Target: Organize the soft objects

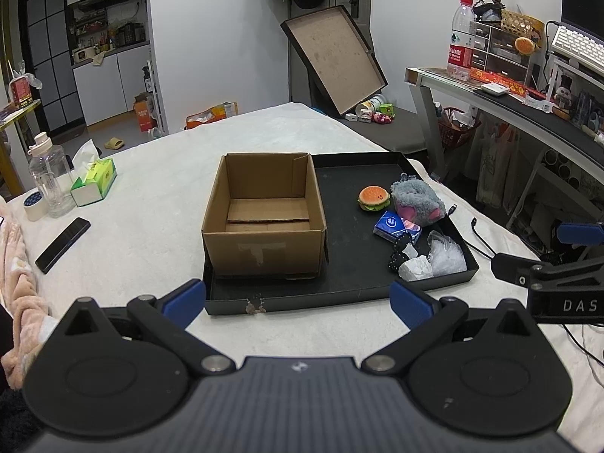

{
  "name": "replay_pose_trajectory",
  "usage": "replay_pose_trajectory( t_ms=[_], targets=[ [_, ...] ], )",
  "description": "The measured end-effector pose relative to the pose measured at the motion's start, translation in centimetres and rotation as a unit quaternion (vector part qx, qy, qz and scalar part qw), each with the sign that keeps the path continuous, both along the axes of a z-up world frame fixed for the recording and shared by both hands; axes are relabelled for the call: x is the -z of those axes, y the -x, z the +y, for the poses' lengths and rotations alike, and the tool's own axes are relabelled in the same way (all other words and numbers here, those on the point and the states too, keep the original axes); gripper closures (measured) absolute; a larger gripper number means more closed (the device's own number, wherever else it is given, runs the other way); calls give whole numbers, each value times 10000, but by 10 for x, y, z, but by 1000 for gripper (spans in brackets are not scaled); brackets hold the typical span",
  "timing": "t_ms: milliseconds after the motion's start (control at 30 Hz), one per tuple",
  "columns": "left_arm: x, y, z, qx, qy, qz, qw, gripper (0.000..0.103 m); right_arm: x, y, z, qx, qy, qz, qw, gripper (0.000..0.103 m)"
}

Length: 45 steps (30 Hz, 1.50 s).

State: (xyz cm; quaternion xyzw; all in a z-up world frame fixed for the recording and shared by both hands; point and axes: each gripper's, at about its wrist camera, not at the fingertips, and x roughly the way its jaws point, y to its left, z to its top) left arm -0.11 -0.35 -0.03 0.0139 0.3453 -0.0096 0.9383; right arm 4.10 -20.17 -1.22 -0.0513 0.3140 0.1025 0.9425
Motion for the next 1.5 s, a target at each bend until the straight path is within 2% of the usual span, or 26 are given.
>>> replay_pose_trajectory(
  t_ms=[1500],
  targets=[
    [13, -16, 11, -9, 60, 138, 9999, 0, 4, -12, -1, 195, -25, 131, 9997, 0]
  ],
)
